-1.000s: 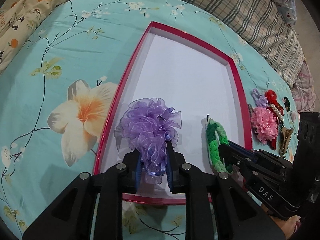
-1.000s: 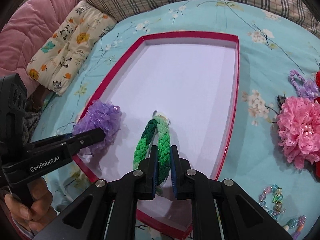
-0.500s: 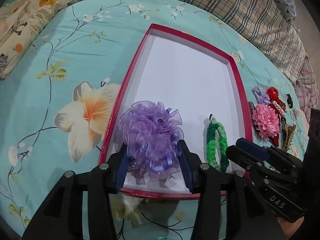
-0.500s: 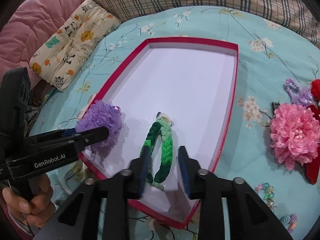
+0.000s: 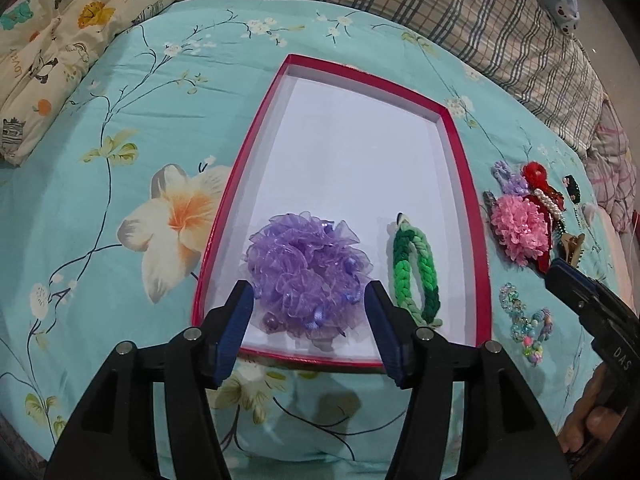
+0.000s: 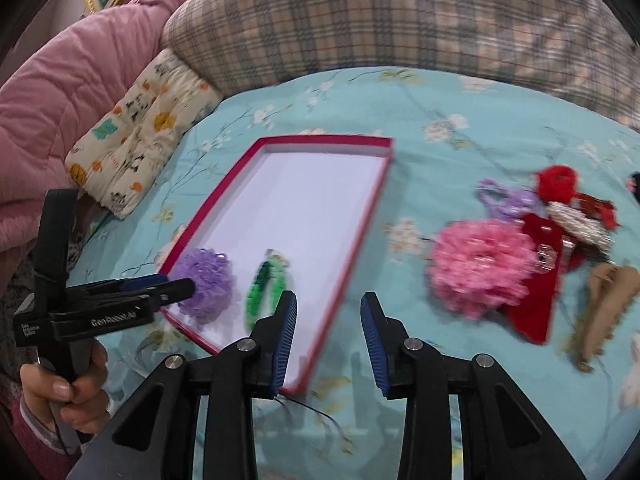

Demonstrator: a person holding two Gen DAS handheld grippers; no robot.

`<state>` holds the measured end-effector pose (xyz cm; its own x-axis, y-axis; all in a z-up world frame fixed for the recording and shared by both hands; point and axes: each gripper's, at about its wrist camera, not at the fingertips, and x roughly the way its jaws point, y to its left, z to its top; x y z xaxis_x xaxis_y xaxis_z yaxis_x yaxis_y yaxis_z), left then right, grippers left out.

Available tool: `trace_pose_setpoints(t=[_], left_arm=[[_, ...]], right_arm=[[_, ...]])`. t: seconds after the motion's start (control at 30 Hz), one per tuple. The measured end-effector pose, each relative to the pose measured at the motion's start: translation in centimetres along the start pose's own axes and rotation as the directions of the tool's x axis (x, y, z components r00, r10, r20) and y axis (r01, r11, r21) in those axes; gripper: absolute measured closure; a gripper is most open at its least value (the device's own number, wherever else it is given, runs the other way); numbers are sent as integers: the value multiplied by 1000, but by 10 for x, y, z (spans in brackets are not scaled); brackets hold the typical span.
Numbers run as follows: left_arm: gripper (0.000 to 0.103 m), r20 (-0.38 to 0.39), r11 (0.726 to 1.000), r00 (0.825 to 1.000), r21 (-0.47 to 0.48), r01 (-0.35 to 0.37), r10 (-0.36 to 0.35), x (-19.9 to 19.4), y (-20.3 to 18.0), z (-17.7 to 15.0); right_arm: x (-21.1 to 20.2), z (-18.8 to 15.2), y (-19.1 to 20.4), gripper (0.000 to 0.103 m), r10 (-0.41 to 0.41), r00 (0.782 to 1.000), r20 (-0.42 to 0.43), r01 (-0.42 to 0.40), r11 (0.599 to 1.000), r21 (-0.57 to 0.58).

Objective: Organize jewelry
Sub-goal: 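Carry both items into the white box and open both tools, then move both tools back toward the remaining accessories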

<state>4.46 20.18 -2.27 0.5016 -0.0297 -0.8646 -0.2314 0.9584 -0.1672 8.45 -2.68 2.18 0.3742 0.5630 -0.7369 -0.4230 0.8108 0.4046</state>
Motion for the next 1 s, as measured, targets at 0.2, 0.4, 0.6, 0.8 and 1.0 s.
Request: trace_pose_setpoints(t=[0.2, 0.4, 0.6, 0.8, 1.0], left_arm=[[46, 20, 1000, 1000, 11, 18, -18, -11, -13, -2], [46, 46, 997, 997, 52, 59, -62, -28, -36, -3], [46, 41, 989, 993, 104, 107, -112, -34, -65, -6], [46, 28, 979, 990, 151, 136, -142, -32, -93, -6], [46, 12, 969, 986, 188, 162, -167, -27, -121, -3]], right_arm=[[-21, -12, -29, 67, -40, 999, 4, 40, 998, 55], [-38, -26, -55, 67, -82, 997, 8, 81, 992, 99], [-57, -42, -82, 67, -130, 991, 8, 128, 981, 144], [-71, -51, -104, 67, -166, 986, 13, 161, 968, 192], [-81, -52, -128, 67, -197, 980, 31, 183, 952, 244]])
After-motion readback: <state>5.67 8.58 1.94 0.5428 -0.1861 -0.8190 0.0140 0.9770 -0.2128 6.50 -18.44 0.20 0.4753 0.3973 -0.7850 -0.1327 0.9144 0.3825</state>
